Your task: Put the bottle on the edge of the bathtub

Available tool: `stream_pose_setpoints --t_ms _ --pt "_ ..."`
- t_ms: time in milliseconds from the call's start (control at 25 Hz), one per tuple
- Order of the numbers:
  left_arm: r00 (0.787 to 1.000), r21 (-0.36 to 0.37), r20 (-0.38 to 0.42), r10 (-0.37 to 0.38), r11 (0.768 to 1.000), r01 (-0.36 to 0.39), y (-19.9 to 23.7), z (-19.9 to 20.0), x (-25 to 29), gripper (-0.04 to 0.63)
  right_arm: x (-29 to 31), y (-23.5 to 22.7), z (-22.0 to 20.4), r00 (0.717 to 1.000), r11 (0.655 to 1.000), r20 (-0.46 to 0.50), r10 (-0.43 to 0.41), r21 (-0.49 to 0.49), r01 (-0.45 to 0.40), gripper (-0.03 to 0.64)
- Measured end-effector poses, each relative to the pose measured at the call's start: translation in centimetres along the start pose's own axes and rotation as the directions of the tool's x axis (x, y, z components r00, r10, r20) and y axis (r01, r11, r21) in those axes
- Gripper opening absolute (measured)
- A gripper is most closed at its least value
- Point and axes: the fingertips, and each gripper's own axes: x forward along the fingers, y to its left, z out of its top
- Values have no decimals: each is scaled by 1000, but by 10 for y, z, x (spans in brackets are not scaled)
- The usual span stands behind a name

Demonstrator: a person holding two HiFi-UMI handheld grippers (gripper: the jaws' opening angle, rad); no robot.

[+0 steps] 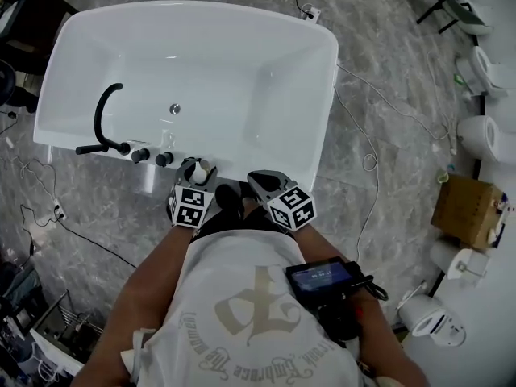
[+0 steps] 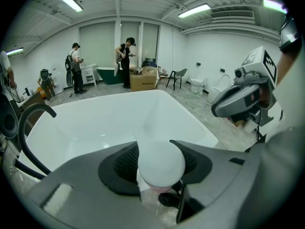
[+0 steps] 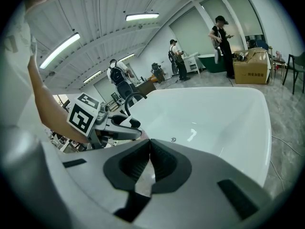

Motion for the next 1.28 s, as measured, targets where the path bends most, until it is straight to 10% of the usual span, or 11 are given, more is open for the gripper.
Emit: stream_pose_setpoints --t_ms 1280 --pt "997 -4 17 -71 997 71 -9 3 -9 273 -7 -3 -4 1000 1000 -11 10 -19 -10 6"
